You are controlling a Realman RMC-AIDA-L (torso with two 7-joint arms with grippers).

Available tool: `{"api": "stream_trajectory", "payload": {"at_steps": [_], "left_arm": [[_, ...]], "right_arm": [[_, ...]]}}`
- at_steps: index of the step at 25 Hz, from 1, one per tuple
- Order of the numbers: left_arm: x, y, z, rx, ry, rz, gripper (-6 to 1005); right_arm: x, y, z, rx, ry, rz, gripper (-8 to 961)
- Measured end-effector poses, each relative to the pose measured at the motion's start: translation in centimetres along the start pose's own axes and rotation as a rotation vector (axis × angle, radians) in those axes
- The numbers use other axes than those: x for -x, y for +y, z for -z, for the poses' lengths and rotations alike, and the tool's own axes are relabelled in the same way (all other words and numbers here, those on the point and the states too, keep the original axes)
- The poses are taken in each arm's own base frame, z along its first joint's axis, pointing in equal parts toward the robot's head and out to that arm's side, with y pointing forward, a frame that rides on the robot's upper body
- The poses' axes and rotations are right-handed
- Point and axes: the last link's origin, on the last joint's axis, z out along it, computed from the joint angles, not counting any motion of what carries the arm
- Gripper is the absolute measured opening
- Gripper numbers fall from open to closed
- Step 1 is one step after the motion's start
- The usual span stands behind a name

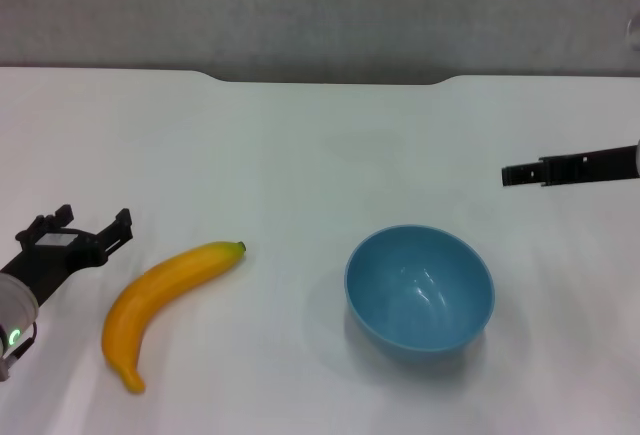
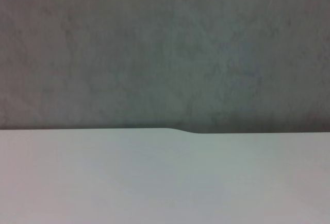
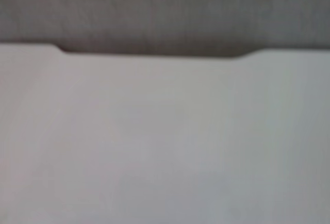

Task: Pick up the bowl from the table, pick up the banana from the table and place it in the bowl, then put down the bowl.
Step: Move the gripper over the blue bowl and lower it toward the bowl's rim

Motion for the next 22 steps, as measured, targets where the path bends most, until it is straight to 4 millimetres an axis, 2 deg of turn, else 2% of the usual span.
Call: {"api": "stream_trajectory", "payload": {"at_steps": [6, 15, 19, 22], "left_arm": [[-0.8, 0.5, -0.6, 0.016, 0.015, -0.005, 879], [-1.1, 0.5, -0.9, 0.013, 0.019, -0.008, 879], [-1.1, 0.4, -0.9, 0.008, 0.017, -0.006, 880], [-1.1, 0.4, -0.9, 0.008, 0.017, -0.005, 880]], "right_arm": [[-0.7, 0.1, -1.8, 0.026, 0.143, 0.005, 852], [-1.8, 1.7, -4.2, 0.079, 0.215, 0.034, 851], [-2.7, 2.8, -4.9, 0.149, 0.226, 0.022, 851], [-3.3, 2.9, -5.2, 0.155, 0.246, 0.015, 851]]}}
